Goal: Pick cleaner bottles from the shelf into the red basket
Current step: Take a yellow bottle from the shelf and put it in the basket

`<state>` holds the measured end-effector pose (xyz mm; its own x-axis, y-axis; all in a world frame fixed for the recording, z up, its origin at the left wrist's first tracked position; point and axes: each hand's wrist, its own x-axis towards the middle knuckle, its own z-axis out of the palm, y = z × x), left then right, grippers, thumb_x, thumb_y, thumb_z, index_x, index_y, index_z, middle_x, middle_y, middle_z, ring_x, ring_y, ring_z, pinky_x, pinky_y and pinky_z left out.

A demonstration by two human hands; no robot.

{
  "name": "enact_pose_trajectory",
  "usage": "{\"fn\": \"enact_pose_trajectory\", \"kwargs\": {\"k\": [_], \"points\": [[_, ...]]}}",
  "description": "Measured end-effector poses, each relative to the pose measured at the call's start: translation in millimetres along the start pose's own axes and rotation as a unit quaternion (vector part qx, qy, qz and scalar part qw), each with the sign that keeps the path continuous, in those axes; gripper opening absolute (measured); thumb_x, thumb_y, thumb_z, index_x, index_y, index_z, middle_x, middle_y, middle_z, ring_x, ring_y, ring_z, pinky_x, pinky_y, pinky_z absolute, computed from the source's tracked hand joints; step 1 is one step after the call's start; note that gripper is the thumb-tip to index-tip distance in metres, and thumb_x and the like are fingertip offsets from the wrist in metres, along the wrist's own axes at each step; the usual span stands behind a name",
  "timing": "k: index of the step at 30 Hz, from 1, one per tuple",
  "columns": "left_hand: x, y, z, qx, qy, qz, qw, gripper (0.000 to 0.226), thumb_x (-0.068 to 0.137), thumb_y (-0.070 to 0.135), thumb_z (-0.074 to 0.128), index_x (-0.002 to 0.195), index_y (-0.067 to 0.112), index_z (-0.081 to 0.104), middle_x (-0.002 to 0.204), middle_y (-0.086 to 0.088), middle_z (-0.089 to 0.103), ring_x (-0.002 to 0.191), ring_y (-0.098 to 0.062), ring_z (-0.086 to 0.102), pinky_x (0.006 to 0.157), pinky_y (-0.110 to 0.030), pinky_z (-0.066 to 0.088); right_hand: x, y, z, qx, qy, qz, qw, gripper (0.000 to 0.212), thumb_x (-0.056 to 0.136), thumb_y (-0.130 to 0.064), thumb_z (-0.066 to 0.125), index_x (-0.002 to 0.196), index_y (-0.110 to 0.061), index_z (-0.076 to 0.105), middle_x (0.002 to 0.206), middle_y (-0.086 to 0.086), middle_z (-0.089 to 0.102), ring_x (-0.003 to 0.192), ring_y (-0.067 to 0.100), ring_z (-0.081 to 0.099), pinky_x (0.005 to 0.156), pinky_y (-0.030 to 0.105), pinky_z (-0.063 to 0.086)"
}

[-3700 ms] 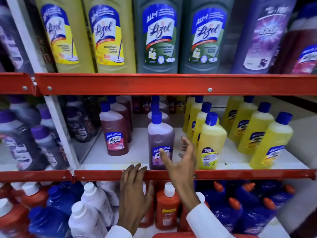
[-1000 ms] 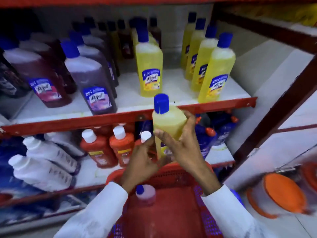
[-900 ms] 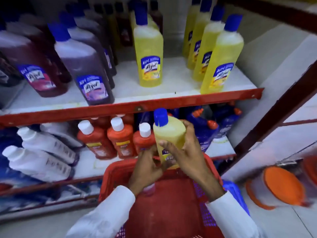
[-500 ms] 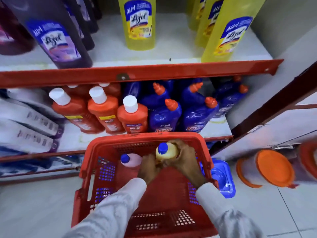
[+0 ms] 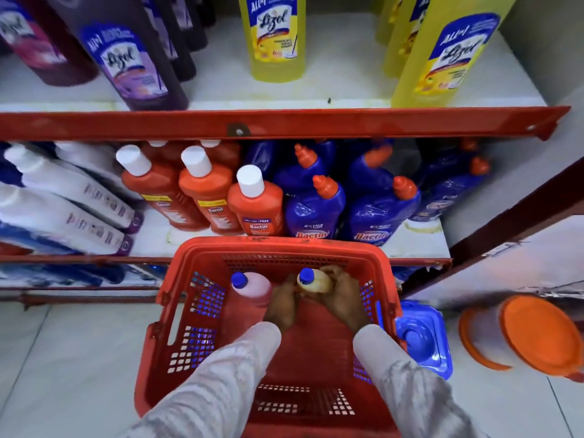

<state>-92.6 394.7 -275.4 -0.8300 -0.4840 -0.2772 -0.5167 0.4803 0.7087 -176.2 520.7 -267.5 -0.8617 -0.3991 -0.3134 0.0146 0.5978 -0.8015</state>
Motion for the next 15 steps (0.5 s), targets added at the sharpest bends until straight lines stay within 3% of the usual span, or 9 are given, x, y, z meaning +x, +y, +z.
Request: {"fn": "enact_pose_trajectory", "kwargs": {"k": [3,6,8,11,15], "points": [[-7,24,-37,0.094,-0.025,0.101,0.990,0.035,0.084,0.006,0.051,0.114,0.022,0.059,0.106,0.004,0.068,0.092,-0.011,0.063,0.081,-0.028,0.050,-3,-25,-21,0.001,0.013,-0.016,1.000,0.052,0.061,-0.010,0.083,0.111,-0.011,0.067,0.102,0.006,0.074,0.096,0.020,0.070,0.083,0.018,0.049],[-16,60,-73,0.194,0.027,0.183,0.963,0.038,0.080,0.018,0.054,0.117,0.030,0.055,0.115,0.002,0.068,0.103,-0.022,0.062,0.080,-0.037,0.054,-14,-66,-59,0.012,0.065,-0.090,0.994,0.035,0.071,-0.006,0.070,0.091,-0.034,0.065,0.084,-0.012,0.073,0.081,0.010,0.072,0.072,0.017,0.052],[-20,95,-100,0.212,0.110,0.265,0.934,0.029,0.084,0.020,0.059,0.113,0.026,0.059,0.111,0.002,0.067,0.101,-0.025,0.062,0.080,-0.038,0.054,-25,-101,-91,0.034,0.144,-0.146,0.978,0.026,0.075,-0.009,0.070,0.088,-0.032,0.068,0.080,-0.016,0.073,0.070,0.002,0.070,0.066,0.016,0.055],[-14,150,-132,0.190,0.227,0.358,0.886,0.030,0.085,0.021,0.063,0.115,0.021,0.062,0.124,0.001,0.065,0.113,-0.024,0.058,0.093,-0.041,0.048,-37,-151,-132,0.089,0.264,-0.214,0.936,0.018,0.081,-0.007,0.071,0.090,-0.023,0.070,0.084,-0.010,0.074,0.068,0.006,0.069,0.063,0.021,0.056],[-4,208,-154,0.211,0.299,0.395,0.843,0.050,0.083,0.028,0.064,0.131,0.022,0.053,0.146,-0.006,0.048,0.136,-0.029,0.039,0.110,-0.046,0.034,-33,-196,-167,0.113,0.423,-0.286,0.853,0.023,0.076,-0.004,0.072,0.093,-0.018,0.067,0.093,0.001,0.070,0.083,0.020,0.067,0.078,0.030,0.055]]}}
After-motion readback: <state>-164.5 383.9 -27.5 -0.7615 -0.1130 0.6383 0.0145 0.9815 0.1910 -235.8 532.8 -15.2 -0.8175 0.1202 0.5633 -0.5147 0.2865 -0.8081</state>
